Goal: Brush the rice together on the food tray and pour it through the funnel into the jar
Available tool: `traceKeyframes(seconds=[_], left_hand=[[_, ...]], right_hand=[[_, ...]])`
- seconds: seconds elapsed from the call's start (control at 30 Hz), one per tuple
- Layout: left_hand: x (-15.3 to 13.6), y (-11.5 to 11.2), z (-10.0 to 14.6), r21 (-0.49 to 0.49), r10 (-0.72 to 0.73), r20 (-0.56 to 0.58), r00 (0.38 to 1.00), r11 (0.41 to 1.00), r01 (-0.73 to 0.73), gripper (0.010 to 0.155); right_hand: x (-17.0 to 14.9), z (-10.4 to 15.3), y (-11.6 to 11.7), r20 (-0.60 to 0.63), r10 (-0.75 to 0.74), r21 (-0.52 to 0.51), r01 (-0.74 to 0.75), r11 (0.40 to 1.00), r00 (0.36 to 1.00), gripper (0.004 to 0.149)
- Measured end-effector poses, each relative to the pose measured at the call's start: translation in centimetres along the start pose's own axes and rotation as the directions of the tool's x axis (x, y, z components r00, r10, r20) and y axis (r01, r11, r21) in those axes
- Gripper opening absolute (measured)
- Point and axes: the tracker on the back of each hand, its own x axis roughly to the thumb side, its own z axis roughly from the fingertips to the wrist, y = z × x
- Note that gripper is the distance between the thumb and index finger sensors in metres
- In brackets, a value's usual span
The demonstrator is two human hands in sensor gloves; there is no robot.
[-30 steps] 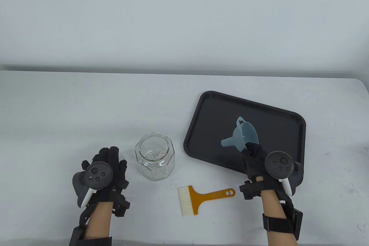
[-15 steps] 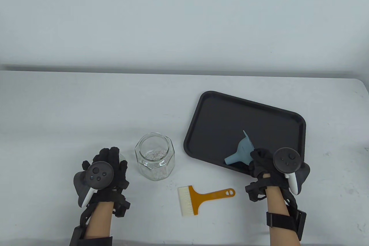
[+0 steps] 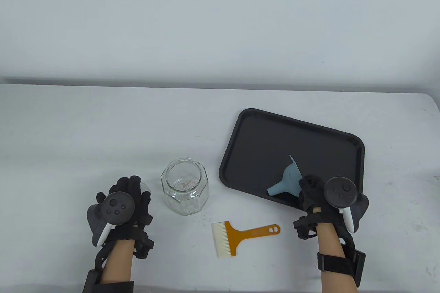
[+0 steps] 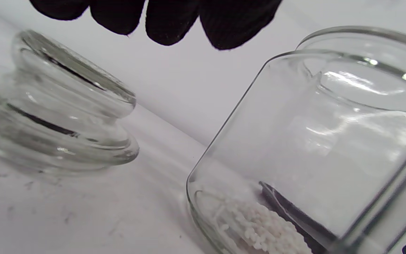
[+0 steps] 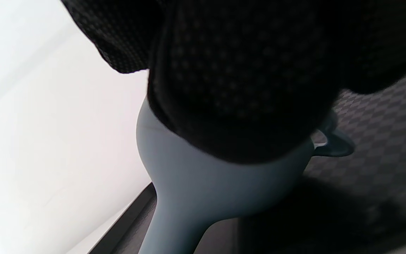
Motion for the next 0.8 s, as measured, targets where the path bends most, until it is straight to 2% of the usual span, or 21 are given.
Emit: traceKeyframes(seconds=[0.27, 0.47, 0.8], left_hand=[[-0.4, 0.3, 0.0, 0.014, -0.004, -0.017, 1.0, 1.0, 0.004, 0.067], [-1.4, 0.5, -0.2, 0.015, -0.04, -0.06, 0.997, 0.999, 0.041, 0.068], [-2.2, -0.5, -0.8, -0.072, -0.139, -0.105, 0.985, 0.989, 0.132, 0.076]], right_hand=[[1.2, 0.6, -0.8, 0.078, 0.11, -0.084, -0.103, 0.991, 0.991, 0.048], [3.1, 1.5, -1.4, 0.184, 0.222, -0.179, -0.189, 0.965, 0.957, 0.052], [6.0, 2.8, -0.8, 0.311, 0.323, -0.211, -0.266, 0.941, 0.894, 0.054]])
